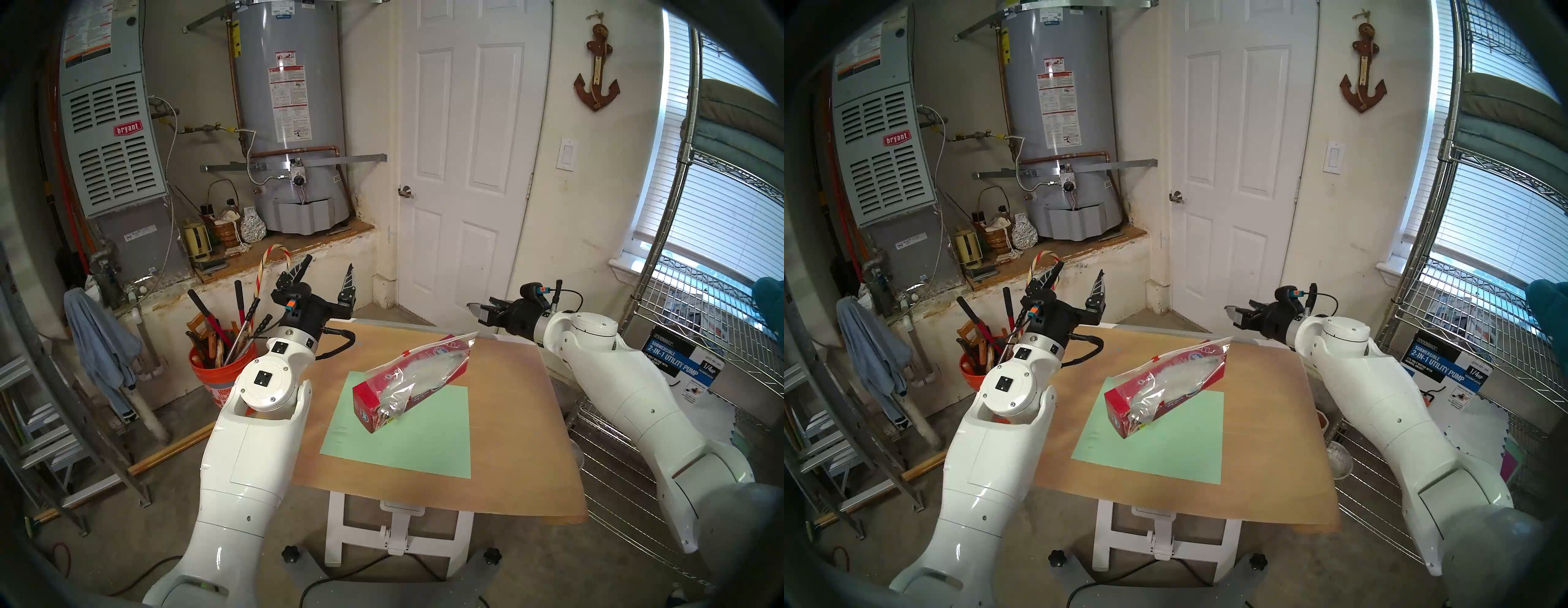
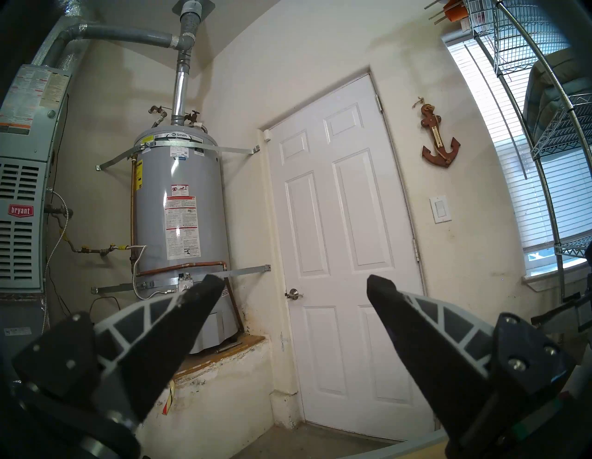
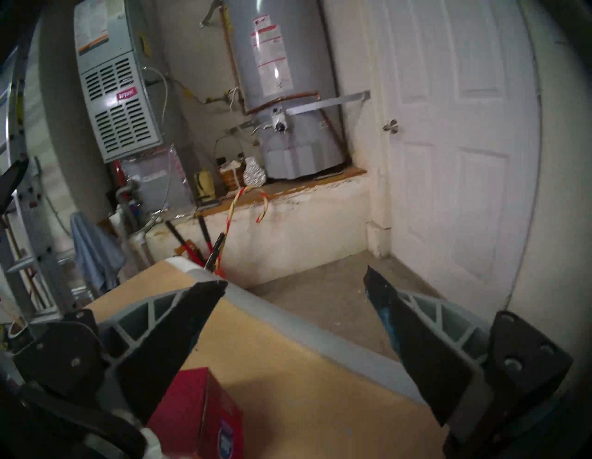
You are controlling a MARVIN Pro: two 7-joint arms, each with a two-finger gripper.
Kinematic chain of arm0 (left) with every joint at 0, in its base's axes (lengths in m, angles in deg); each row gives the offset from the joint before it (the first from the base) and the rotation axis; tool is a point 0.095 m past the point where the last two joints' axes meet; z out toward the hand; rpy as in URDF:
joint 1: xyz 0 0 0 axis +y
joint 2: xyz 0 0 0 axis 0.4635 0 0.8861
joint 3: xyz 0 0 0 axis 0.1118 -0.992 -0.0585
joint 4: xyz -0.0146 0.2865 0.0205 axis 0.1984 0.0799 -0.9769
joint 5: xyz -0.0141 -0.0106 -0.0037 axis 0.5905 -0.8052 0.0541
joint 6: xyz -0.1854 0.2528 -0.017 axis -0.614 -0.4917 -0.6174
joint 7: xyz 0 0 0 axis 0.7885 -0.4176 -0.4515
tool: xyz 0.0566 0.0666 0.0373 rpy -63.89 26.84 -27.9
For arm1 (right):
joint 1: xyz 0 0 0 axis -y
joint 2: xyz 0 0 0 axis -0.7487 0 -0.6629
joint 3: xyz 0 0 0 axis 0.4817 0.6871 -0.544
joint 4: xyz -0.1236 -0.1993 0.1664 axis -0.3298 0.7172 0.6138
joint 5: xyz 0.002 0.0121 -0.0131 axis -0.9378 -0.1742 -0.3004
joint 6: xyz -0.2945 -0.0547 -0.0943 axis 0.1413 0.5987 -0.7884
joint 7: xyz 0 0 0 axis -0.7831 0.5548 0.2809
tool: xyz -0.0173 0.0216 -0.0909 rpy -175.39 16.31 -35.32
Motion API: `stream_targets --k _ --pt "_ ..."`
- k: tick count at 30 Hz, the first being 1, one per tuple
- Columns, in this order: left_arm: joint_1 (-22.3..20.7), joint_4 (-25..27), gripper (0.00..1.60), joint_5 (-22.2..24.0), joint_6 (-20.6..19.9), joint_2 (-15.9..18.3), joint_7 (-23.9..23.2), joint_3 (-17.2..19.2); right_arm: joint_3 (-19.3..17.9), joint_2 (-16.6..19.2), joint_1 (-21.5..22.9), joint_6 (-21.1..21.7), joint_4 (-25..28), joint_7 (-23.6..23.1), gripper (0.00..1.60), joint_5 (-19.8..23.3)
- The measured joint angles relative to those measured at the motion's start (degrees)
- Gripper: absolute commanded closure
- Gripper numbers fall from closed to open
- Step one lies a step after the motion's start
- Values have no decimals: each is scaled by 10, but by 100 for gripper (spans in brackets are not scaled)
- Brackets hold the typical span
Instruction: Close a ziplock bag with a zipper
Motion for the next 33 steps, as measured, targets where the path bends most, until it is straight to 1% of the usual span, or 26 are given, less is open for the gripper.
stream_targets --k 4,9,14,16,19,22,26,28,33 --pt "0 0 0 0 0 0 0 0 12 5 17 19 -19 -37 0 4" --pt "0 0 0 0 0 0 0 0 47 12 40 30 -43 -93 0 -4" --pt "0 0 0 0 0 0 0 0 72 14 56 27 -65 -135 0 -23" --pt "0 0 0 0 0 0 0 0 84 16 66 23 -78 -161 0 -35" --pt "0 0 0 0 0 0 0 0 92 18 78 16 -94 -189 0 -48" --pt "0 0 0 0 0 0 0 0 90 20 87 11 -107 -201 0 -54" --pt "0 0 0 0 0 0 0 0 77 26 103 6 -123 -217 0 -54" --pt "0 0 0 0 0 0 0 0 70 29 108 5 -126 -226 0 -51" --pt "0 0 0 0 0 0 0 0 53 48 117 5 -118 -268 0 -39"
